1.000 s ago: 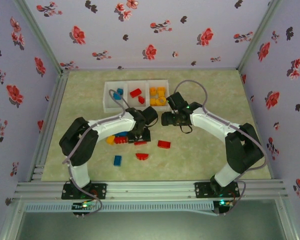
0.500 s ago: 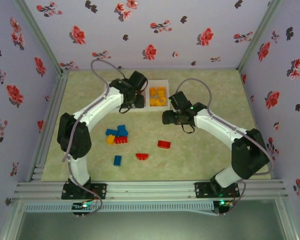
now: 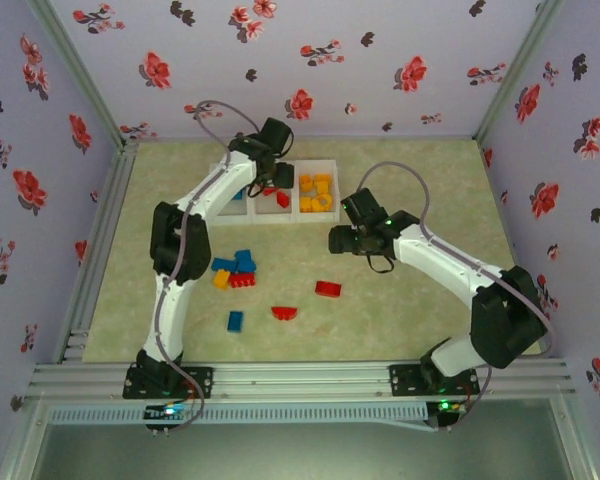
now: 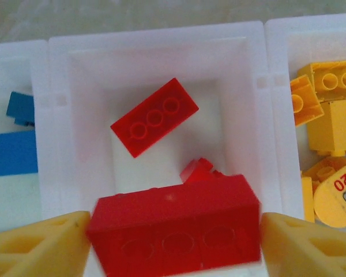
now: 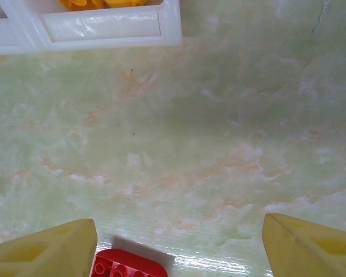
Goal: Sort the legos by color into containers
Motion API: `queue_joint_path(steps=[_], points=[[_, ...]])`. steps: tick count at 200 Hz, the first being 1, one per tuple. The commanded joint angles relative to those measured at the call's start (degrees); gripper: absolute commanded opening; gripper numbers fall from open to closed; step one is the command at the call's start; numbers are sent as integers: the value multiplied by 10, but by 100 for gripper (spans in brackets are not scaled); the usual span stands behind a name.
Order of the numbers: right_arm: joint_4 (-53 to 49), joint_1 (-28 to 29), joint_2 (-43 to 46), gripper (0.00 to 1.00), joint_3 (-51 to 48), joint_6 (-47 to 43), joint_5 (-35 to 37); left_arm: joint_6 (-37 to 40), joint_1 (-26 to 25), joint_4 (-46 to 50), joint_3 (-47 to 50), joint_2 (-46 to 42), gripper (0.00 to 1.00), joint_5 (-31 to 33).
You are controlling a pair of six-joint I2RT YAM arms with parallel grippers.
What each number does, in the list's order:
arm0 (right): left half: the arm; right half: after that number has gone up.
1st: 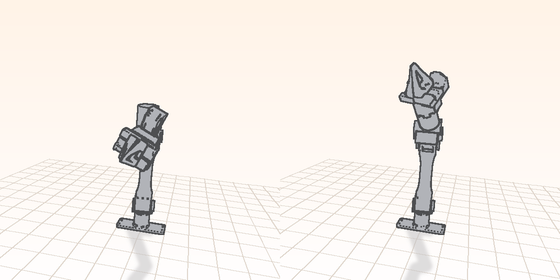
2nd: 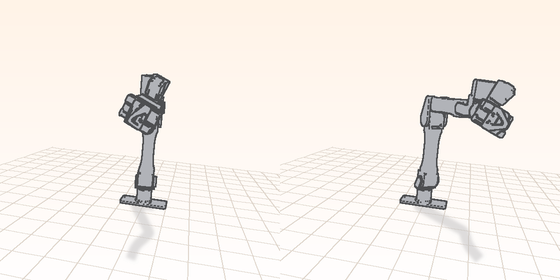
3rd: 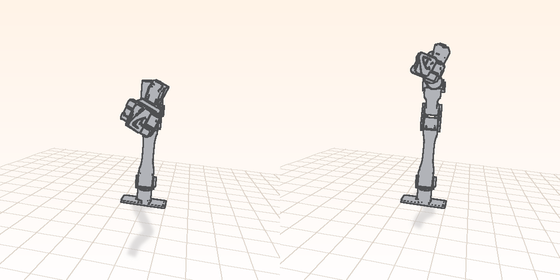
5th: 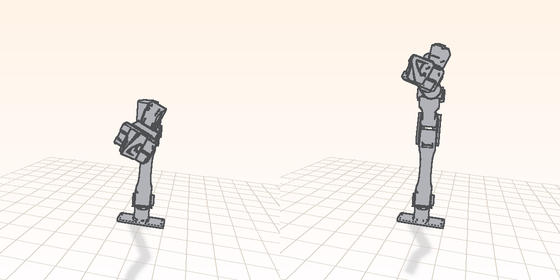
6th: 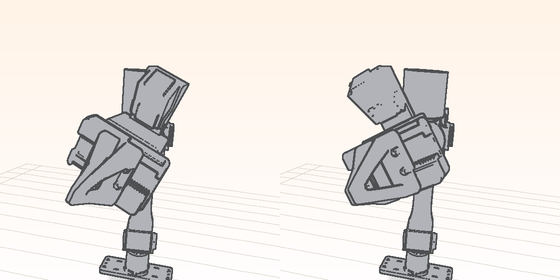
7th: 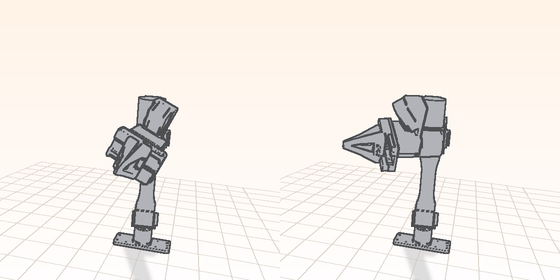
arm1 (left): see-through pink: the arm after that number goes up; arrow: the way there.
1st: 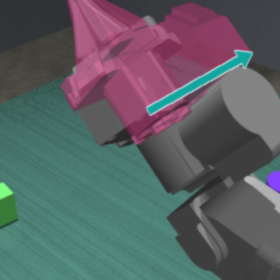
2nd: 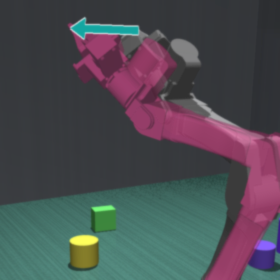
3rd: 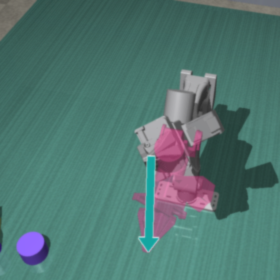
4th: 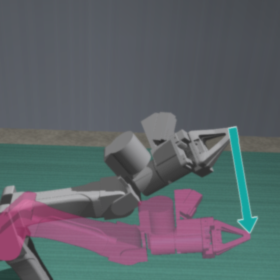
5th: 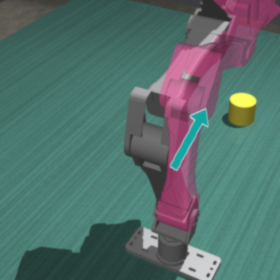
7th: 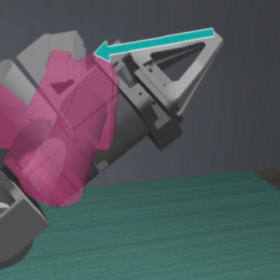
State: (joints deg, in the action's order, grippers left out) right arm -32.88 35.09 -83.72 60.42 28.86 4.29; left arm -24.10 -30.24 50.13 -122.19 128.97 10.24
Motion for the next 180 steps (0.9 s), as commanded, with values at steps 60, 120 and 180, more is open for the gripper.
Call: queue_joint_path(steps=[60,120,180], points=[[-38,34,-12,78,-11,51,28,18,3,61,-8,-79,82,-14],[-40,91,-42,85,-34,154,41,-1,2,33,136,-206,83,-15],[-5,131,-65,89,-56,226,27,-21,3,6,272,-317,84,-12]])
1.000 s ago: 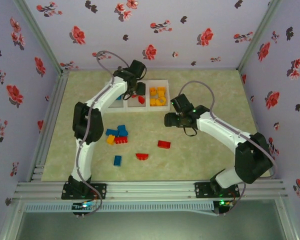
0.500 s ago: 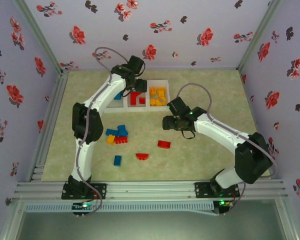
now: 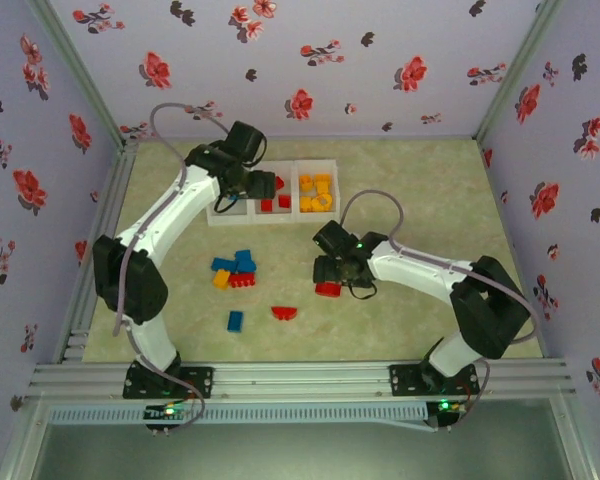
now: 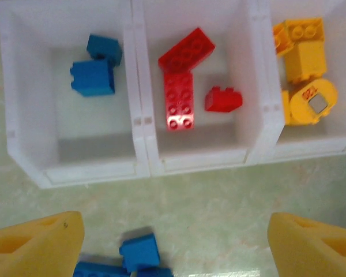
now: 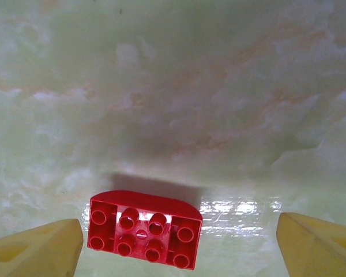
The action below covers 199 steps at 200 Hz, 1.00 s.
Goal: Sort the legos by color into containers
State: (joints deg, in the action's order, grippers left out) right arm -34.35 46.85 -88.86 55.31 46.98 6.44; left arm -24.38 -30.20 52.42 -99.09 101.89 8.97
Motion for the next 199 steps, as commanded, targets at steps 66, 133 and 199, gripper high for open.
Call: queue_joint_path(steps=[66,133,199], points=[[24,32,-53,91,10,50,-14,-37,2,-30,132,-112,84,4],[22,39,-100,85,34,48,-18,-27,3,-22,141,-126,84,10],[5,41,-122,66,58,31,-16,-22,5,-21,148,-131,83,10]])
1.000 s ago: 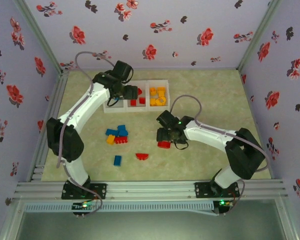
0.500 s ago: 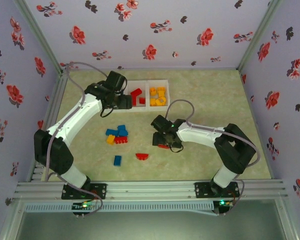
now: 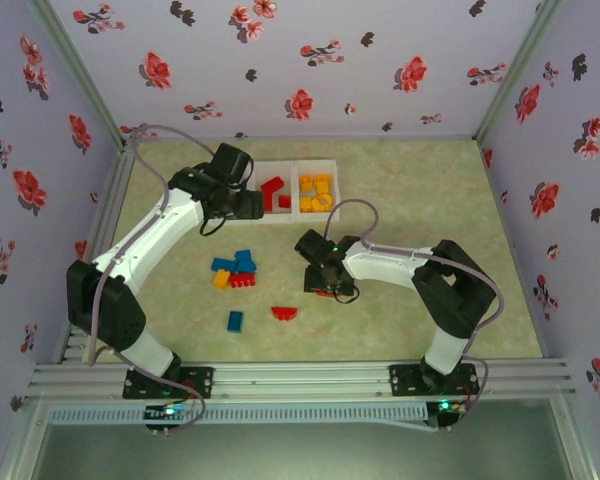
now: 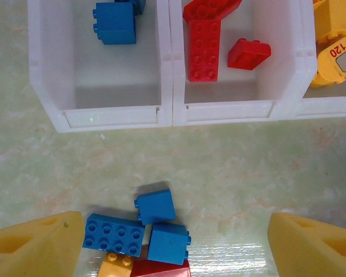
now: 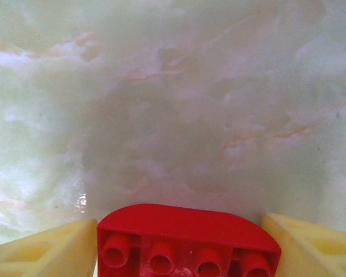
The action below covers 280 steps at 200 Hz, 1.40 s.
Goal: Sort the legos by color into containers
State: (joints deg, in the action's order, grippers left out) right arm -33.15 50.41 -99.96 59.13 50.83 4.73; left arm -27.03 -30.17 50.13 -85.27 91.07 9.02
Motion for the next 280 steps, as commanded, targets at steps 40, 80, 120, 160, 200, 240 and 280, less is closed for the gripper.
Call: queue_joint_path(steps=[40,80,120,160,200,240,280], points=[[-20,4,6,53,52,-72,30,3,6,1,20,-32,83,10],[-91,-1,11,51,167,-153,93,2,6,6,22,-46,82,10],[-81,-23,-2,52,261,-215,108,0,6,10,39,-78,82,5],[-55,-57,-71,51,382,-273,86,-6,6,36,56,-113,82,6],[-60,-62,-164,52,533,-315,88,-23,6,33,99,-153,82,2],[-52,-78,-275,54,657,-329,91,-38,6,28,134,-177,82,-11],[-56,-96,-362,68,755,-341,75,-37,6,29,150,-179,83,-11]])
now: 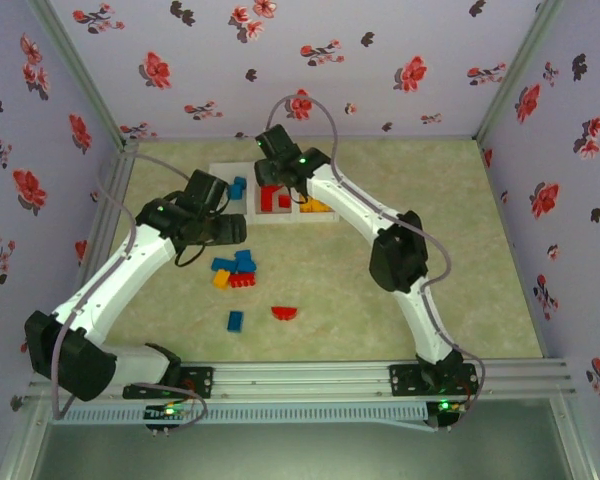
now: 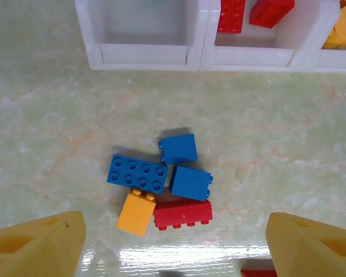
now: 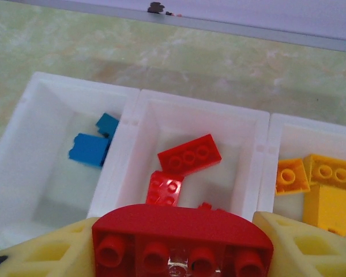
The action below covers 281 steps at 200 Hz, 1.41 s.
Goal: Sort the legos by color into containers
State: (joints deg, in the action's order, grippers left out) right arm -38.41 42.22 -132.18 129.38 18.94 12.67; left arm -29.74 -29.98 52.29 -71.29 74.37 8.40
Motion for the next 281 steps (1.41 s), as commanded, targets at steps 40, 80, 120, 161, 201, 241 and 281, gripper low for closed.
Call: queue_joint_path(steps=[40,80,120,161,201,241,281], points=[[-32,-19,-43,81,77,-23,-13,-3,4,6,8,-7,84,-5],[-19,-13,40,81,-12,-23,-12,1,4,6,8,4,84,-5],[13,-4,148,81,-143,-16,-15,-6,4,8,23,8,85,-7],[36,6,231,81,-265,6,-17,-25,4,6,76,9,84,-17],[76,17,276,81,-365,48,-26,-61,4,-46,142,9,83,-35],[80,30,283,80,-396,67,-34,-73,9,-85,185,28,77,-31],[80,37,289,79,-412,74,-38,-77,29,-110,220,52,68,-31]])
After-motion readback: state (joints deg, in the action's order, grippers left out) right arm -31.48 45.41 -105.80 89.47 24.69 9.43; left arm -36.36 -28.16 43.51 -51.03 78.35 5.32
